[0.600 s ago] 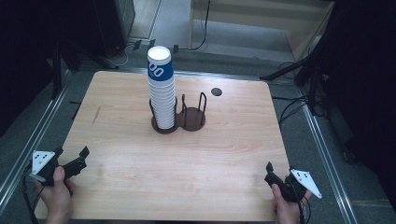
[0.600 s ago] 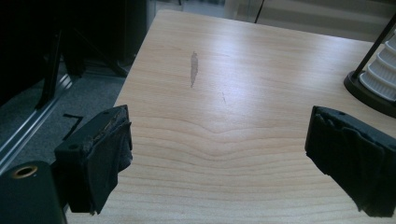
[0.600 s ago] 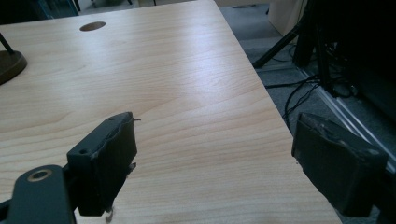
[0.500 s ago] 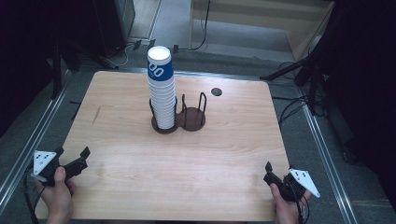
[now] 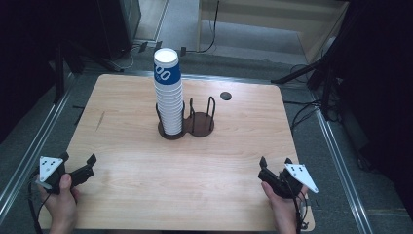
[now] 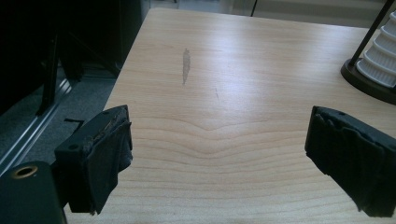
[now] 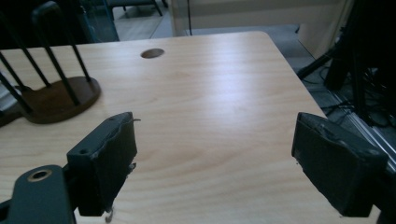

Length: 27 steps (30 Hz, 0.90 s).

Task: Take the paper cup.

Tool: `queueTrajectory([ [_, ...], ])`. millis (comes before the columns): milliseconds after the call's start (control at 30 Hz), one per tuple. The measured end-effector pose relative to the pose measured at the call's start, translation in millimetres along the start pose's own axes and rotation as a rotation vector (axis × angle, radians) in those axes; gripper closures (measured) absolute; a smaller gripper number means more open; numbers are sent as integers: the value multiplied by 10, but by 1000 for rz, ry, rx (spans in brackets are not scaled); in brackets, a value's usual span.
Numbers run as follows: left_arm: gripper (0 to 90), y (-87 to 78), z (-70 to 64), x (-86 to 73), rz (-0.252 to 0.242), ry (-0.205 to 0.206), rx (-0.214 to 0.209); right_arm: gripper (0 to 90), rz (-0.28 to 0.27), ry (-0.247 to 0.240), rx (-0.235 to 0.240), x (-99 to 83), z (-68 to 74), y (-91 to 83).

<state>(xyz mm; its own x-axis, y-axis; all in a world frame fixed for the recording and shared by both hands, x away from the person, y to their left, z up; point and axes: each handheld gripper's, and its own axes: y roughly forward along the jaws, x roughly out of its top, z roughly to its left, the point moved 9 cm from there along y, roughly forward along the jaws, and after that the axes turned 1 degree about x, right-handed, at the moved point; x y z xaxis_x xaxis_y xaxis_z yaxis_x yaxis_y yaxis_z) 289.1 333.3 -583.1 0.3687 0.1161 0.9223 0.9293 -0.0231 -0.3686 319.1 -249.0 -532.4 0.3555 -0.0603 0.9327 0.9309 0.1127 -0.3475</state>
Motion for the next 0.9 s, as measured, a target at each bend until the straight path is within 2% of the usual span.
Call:
queueTrajectory([
  [67,82,4,-1,2,-1,-1,0,141,-8,3,24,111,182,52],
  [100,82,4,-1,2,-1,-1,0,141,-8,3,24,111,182,52],
  [167,82,9,1,2,3,-4,-1,140,-25,-25,54,251,394,105],
  [233,82,11,3,3,2,-5,-2,140,-30,-33,59,284,439,114],
  [267,82,11,6,3,2,-7,-1,140,-39,-42,82,377,571,140],
  [300,82,10,7,3,2,-8,-1,140,-39,-42,82,377,571,140],
  [333,82,11,8,3,2,-8,-1,137,-41,-44,101,448,675,167],
  [367,82,11,8,3,2,-8,-1,137,-41,-44,101,448,675,167],
  [400,82,15,6,3,3,-9,1,136,-44,-54,118,512,778,191],
  [467,82,15,3,0,7,-3,2,133,-46,-59,136,563,869,210],
  [500,82,15,3,0,7,-3,2,133,-46,-59,136,563,869,210],
  [533,82,14,1,0,7,-2,3,124,-49,-64,156,627,984,240],
  [600,82,16,0,0,7,0,3,121,-49,-65,160,646,1020,249],
  [733,82,18,-2,0,7,3,3,118,-32,-77,218,731,1250,313],
  [833,82,19,-3,0,7,5,4,100,-28,-91,241,794,1432,387],
  [867,81,21,-5,2,5,5,4,100,-28,-91,241,794,1432,387],
  [900,82,22,-5,2,4,7,3,88,-27,-94,247,823,1527,426],
])
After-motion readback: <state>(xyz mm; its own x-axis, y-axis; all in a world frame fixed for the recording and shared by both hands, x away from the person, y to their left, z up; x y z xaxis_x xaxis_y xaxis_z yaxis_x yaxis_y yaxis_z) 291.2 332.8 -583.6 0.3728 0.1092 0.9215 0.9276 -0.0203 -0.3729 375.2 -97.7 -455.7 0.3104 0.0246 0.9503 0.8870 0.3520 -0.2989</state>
